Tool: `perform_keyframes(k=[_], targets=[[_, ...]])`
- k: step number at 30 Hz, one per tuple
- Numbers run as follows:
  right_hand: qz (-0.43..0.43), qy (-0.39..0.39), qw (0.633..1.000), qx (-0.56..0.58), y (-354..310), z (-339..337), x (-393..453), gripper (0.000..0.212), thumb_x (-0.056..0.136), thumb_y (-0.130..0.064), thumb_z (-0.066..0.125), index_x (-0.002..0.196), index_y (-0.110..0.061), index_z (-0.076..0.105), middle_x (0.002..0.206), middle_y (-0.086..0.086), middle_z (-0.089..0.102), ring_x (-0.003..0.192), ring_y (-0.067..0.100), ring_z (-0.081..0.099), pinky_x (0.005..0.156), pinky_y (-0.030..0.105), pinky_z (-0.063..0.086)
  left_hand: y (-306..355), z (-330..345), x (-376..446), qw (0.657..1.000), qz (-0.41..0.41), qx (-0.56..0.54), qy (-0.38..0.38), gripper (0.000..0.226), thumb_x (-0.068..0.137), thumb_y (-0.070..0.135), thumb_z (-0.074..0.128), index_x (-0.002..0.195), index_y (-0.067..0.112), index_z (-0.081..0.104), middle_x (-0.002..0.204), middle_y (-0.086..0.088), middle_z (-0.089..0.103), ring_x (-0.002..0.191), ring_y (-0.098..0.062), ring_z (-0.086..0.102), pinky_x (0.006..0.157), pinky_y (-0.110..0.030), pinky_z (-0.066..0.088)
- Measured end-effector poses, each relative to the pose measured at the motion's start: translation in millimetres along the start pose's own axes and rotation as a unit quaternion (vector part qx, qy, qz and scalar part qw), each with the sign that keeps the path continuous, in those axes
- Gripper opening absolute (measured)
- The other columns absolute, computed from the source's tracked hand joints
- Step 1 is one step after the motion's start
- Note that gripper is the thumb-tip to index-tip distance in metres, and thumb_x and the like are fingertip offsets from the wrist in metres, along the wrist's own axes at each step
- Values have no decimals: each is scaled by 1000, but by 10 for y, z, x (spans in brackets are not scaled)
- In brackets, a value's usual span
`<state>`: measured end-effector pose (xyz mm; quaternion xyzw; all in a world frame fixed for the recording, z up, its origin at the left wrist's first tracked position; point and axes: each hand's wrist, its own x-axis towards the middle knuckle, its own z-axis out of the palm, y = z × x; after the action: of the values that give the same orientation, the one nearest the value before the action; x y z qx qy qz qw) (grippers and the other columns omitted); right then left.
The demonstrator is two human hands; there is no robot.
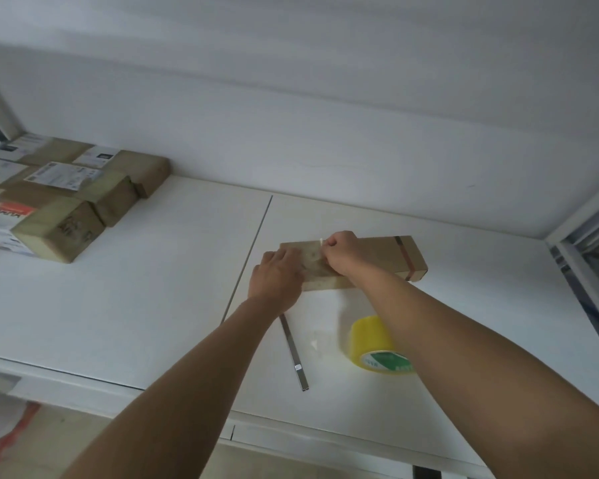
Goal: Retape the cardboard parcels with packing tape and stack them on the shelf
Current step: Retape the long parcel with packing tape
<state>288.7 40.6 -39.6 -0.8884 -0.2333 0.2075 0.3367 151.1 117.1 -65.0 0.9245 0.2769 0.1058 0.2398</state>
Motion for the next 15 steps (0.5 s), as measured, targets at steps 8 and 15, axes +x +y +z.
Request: perform_keyframes(k=[8,15], targets=[[-6,18,999,-34,-23,20,31,41,95,-12,52,56,-15,41,57,2,43,54,18,42,51,28,32,37,-10,49,997,-4,54,-46,53,96,19,49,147,24,35,147,-2,39,129,-29,37,101,-42,41],[-4,4,999,-46,-32,33,28,16,87,-6,56,78,0,66,81,12,67,80,29,63,74,37,52,68,-28,57,999,-16,37,-36,59,92,16,54,146,24,31,144,-1,43,127,-26,40,101,-41,41]])
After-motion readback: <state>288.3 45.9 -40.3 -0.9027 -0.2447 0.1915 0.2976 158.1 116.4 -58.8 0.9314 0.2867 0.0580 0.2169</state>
